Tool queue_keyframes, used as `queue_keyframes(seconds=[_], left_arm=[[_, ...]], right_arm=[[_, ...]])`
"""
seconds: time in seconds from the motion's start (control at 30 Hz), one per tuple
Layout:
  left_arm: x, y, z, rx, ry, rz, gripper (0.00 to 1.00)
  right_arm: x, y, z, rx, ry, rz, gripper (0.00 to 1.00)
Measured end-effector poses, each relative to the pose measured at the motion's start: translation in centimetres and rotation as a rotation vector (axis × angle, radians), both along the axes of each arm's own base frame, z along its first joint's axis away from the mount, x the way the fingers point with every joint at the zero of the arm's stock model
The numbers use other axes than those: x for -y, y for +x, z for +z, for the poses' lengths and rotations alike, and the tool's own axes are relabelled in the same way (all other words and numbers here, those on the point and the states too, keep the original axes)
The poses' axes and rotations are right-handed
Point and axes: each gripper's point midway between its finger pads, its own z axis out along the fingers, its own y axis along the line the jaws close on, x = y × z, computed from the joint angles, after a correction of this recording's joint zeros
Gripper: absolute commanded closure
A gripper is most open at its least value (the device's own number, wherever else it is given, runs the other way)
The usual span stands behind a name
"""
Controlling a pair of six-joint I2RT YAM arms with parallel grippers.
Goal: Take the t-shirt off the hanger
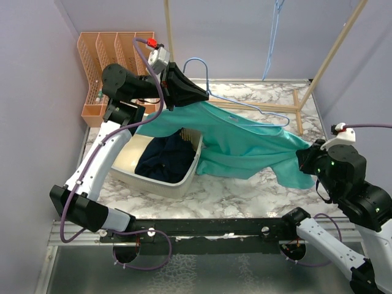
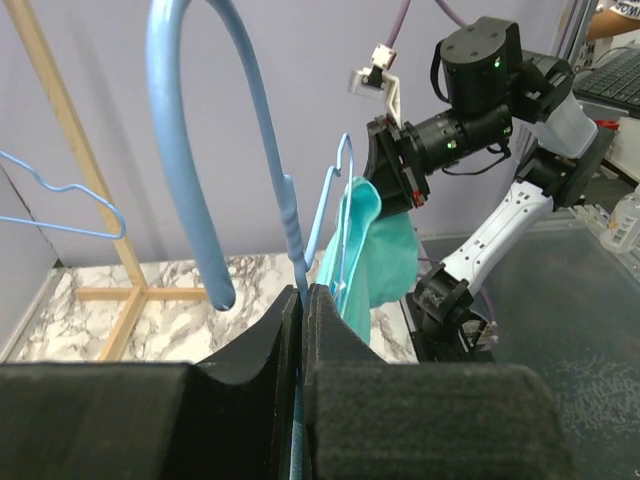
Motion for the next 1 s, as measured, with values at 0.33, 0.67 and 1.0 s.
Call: queue_keyframes(seconds=[0.33, 0.67, 1.0], left_arm=[[1.2, 1.4, -0.5, -0.052, -0.025, -0.039, 1.0], [7.4, 0.6, -3.9, -0.157, 0.033, -0.195, 1.0], [9.7, -0.7, -6.5, -0.206, 0.093, -0.278, 1.0]], right_arm=[[-1.0, 0.2, -0.8, -0.05, -0.028, 0.064, 0.55], [-5.0, -2.4, 7.0, 0.086, 0.024, 0.393, 0.51], [-7.2, -4.2, 13.1, 0.227, 0.031, 0.595, 0.47]])
